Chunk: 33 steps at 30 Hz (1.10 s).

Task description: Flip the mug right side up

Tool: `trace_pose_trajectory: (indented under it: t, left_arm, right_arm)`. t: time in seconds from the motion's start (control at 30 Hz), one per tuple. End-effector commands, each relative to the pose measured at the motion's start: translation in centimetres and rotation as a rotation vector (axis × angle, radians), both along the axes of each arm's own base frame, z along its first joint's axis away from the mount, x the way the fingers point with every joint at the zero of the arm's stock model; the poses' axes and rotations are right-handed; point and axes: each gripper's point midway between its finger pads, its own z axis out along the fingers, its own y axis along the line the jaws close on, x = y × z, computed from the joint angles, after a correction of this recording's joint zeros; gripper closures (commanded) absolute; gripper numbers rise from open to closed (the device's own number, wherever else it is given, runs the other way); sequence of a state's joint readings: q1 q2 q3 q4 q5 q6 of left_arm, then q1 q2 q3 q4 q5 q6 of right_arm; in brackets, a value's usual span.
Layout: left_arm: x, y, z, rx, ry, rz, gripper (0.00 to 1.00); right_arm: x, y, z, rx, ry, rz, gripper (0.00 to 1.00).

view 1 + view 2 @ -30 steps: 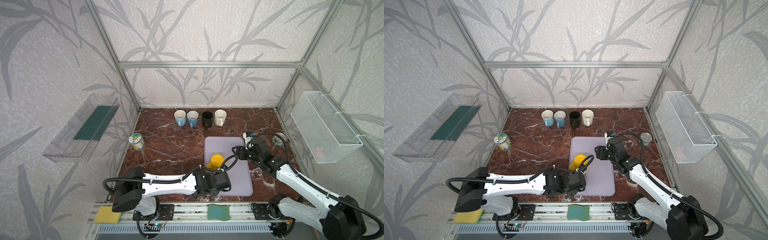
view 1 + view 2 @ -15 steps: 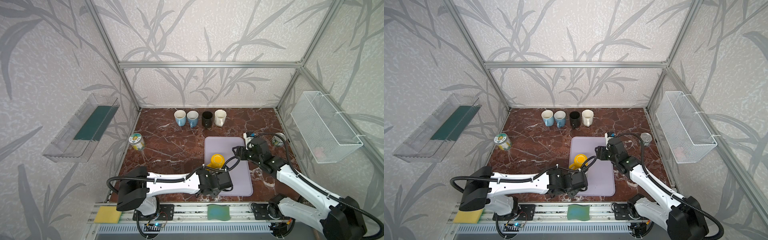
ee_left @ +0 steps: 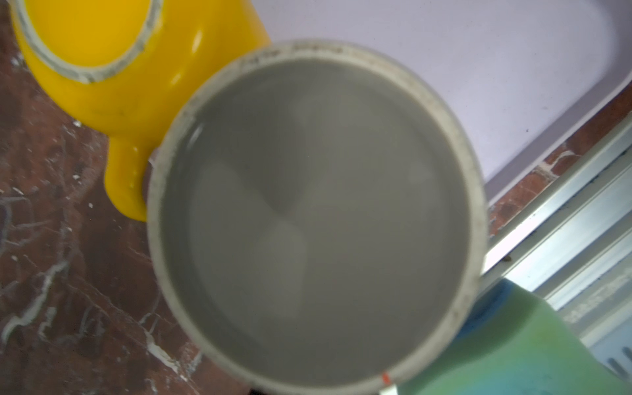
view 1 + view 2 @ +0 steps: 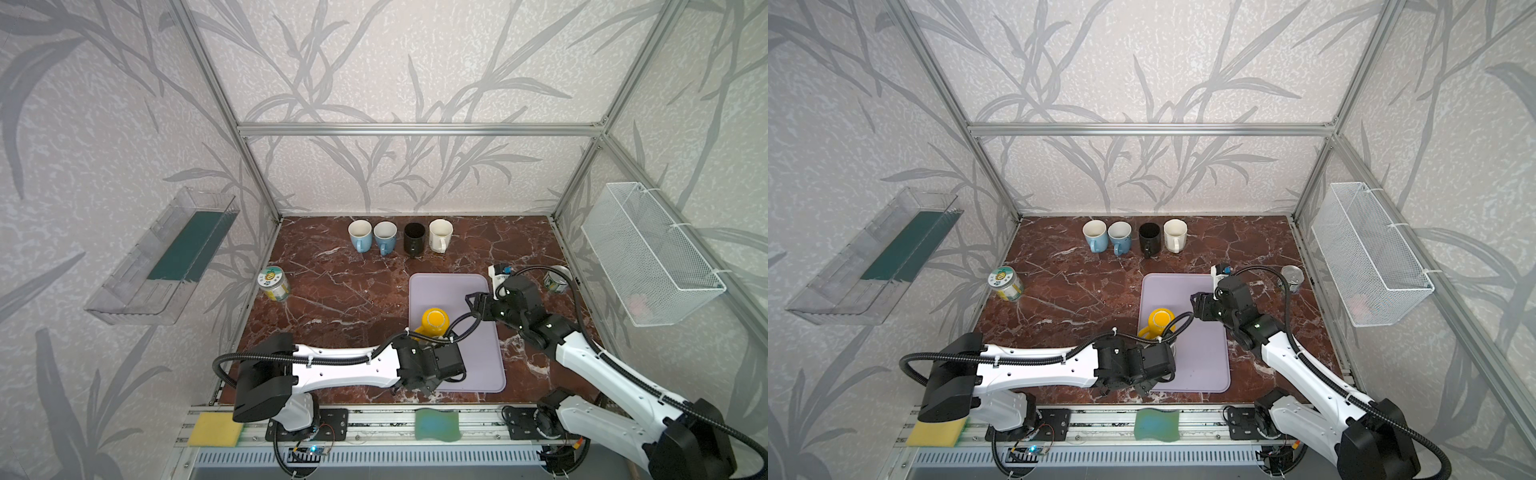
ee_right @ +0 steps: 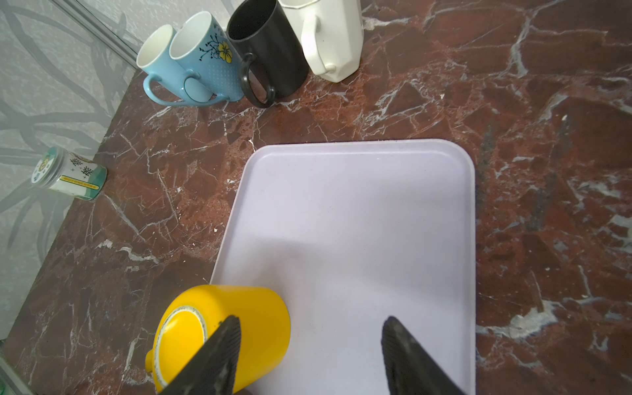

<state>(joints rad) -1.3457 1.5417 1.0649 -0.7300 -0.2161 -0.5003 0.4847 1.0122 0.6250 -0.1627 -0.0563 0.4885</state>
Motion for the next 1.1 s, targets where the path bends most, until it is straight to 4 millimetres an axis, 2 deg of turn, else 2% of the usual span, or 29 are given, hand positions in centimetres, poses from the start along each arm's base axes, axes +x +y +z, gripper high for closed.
trace_pose_trajectory:
  t: [0.0,0.23,0.53,1.07]
  left_arm:
    - [0.4,-0.1,0.6,0.0,-0.01,0.02,0.89]
    - [0.2,0.0,0.4,0.001,-0.001,0.021,1.0]
    - [0.0,0.0,0.2,0.01,0.013,0.026,1.0]
    - [0.8,-0.6,2.2,-0.037,-0.024,0.027,1.0]
  right_arm:
    - [-0.3,-0.3,-0.1,-0.018,-0.008,-0.004,0.34]
    - [-0.4,-0.3,-0.3,-0.017,-0.005,-0.003,0.34]
    - [-0.4,-0.4,-0.2,-0.018,-0.007,-0.006,0.34]
    - [-0.5,-0.6,-0.1,-0.022,-0.01,-0.01,0.34]
